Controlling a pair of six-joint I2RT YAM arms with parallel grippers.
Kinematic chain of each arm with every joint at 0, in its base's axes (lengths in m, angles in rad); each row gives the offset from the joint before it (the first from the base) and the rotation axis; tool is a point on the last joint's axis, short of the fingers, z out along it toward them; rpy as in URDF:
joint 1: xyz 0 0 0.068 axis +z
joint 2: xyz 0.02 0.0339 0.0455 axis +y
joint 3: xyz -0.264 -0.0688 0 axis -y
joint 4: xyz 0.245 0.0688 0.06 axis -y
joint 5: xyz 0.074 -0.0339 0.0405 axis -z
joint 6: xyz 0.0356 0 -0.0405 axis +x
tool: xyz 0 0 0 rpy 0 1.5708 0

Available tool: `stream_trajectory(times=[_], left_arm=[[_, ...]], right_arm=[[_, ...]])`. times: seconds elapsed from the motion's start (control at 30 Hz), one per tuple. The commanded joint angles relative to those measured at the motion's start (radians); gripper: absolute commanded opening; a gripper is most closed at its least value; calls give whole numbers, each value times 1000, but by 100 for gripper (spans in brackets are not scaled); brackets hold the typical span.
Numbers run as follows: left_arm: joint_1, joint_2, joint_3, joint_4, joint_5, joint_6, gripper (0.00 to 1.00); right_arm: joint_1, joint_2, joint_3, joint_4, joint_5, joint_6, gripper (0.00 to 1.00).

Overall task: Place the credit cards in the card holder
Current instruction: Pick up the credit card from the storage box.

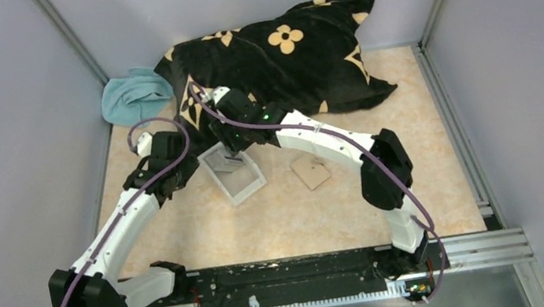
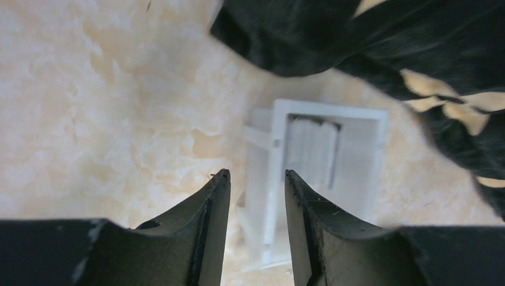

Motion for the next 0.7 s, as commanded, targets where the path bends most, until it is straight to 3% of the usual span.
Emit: stream_trajectory(times=[0.0, 0.27, 0.67], left_arm=[[52, -26, -91, 49, 145, -59, 43], [122, -48, -227, 110, 255, -98, 37], [158, 10, -322, 233, 375, -83, 37]], right_arm=[[-10, 89, 119, 40, -113, -24, 50], [-32, 251, 279, 14, -206, -11, 50], [-67, 350, 297, 28, -274, 30, 51]])
